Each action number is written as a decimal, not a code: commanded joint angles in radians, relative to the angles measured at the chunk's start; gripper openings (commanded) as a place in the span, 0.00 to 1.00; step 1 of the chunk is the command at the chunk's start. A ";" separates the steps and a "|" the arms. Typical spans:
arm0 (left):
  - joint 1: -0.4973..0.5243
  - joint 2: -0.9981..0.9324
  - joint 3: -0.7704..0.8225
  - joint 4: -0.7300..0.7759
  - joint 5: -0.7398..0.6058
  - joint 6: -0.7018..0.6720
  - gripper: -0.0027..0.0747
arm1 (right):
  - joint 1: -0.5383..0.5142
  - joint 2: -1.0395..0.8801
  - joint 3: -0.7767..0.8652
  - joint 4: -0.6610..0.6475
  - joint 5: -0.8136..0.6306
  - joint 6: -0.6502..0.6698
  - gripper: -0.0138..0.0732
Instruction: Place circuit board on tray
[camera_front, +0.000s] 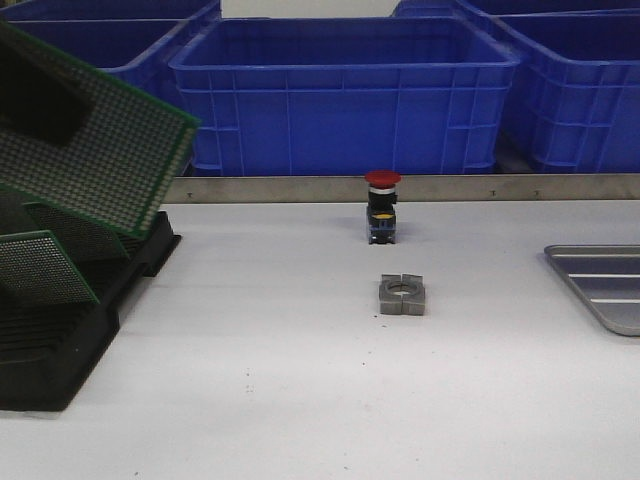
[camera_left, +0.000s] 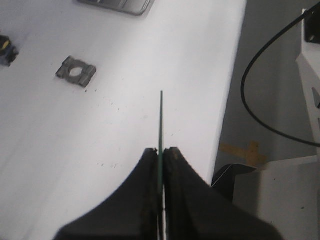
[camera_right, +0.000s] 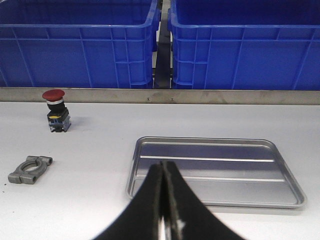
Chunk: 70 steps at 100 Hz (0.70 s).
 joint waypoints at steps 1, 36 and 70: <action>-0.058 0.001 -0.027 -0.113 -0.024 0.006 0.01 | 0.001 -0.019 0.001 -0.014 -0.074 -0.001 0.09; -0.190 0.090 -0.027 -0.225 -0.088 0.006 0.01 | 0.001 -0.012 -0.046 -0.014 -0.050 -0.002 0.09; -0.190 0.115 -0.027 -0.259 -0.094 0.006 0.01 | 0.001 0.288 -0.404 0.058 0.462 -0.002 0.09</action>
